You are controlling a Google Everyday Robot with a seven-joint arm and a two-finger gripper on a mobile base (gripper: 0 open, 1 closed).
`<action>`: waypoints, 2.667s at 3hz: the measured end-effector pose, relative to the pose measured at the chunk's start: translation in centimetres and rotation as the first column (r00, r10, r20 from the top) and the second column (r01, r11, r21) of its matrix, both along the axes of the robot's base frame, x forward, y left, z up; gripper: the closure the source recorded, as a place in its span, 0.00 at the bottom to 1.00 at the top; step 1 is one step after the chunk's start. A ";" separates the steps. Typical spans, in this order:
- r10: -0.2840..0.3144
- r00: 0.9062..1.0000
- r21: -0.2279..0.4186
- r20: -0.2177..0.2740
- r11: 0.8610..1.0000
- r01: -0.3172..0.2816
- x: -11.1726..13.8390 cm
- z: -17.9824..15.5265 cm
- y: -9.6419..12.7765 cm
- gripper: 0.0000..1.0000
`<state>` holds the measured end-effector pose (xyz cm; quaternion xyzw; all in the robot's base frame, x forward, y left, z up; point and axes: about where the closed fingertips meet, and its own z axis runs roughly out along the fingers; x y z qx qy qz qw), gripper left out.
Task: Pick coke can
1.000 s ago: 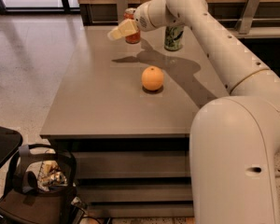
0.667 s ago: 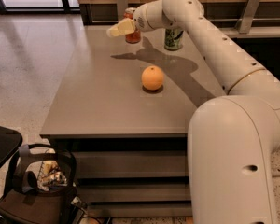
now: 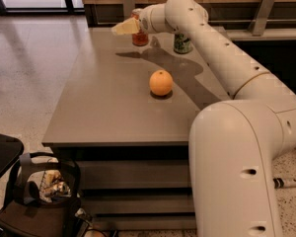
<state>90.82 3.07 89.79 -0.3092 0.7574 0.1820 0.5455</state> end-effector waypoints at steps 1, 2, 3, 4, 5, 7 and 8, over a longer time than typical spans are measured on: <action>-0.003 1.000 0.003 -0.001 1.000 0.003 0.2 -0.2 0.2 0.13; 0.000 1.000 0.003 -0.004 1.000 0.000 0.2 -0.4 0.5 0.37; 0.003 1.000 0.003 -0.006 1.000 -0.003 0.2 -0.7 0.8 0.60; 0.006 1.000 0.003 -0.009 1.000 -0.006 0.2 -0.9 1.0 0.83; 0.010 1.000 0.003 -0.012 1.000 -0.010 0.2 -1.1 1.3 1.00; 0.064 0.998 0.011 -0.026 0.998 -0.064 -0.8 -0.2 1.8 1.00; 0.166 0.985 0.016 -0.044 0.986 -0.166 -2.8 2.6 1.7 1.00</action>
Offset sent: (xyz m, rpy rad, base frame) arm 0.0022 0.0012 -0.0016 0.0037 0.0001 -0.0052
